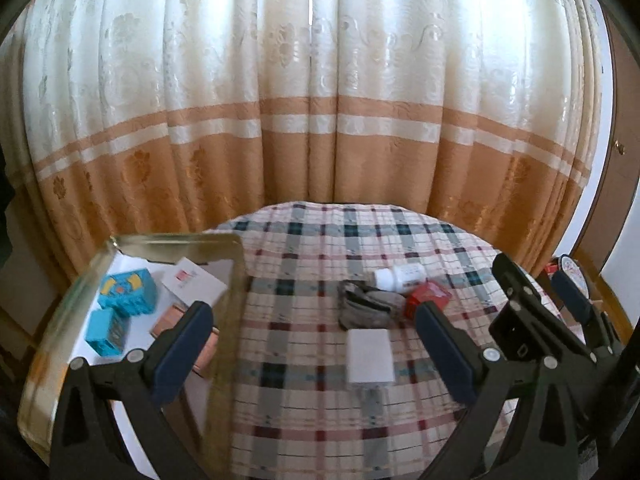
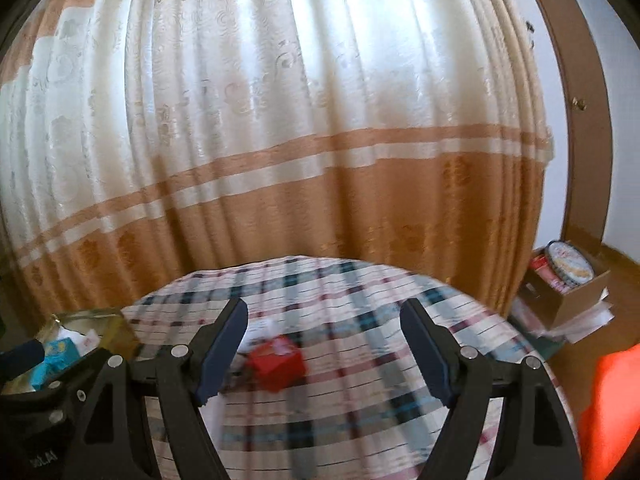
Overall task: Organize rigid objects
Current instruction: 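Move both tools back toward the remaining table objects, then grasp the white charger with the left tool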
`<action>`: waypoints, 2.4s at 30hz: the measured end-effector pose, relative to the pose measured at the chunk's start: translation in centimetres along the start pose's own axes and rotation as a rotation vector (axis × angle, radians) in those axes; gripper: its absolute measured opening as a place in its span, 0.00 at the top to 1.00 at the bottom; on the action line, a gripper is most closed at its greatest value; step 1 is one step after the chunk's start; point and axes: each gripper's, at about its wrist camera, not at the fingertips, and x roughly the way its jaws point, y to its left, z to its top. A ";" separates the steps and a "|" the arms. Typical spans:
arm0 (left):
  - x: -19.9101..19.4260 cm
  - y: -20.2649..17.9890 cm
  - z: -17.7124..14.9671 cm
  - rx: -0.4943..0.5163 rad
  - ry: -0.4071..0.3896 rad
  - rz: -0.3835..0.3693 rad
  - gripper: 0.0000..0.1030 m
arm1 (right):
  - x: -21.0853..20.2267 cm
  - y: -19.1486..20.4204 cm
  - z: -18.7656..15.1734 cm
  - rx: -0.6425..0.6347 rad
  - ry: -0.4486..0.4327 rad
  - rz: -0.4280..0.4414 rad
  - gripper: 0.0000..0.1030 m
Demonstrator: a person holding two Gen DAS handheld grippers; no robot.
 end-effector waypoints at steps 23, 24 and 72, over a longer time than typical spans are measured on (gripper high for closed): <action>1.4 -3.2 -4.5 0.027 0.117 -0.034 0.01 | -2.0 -4.8 0.3 0.031 -0.085 -0.102 0.16; 1.5 -3.1 -4.8 0.020 0.126 -0.039 0.01 | -1.9 -4.9 0.3 0.034 -0.083 -0.101 0.16; 9.6 -4.6 -4.7 0.045 0.328 -0.017 0.01 | 2.6 -8.0 -1.4 0.238 0.187 -0.015 0.16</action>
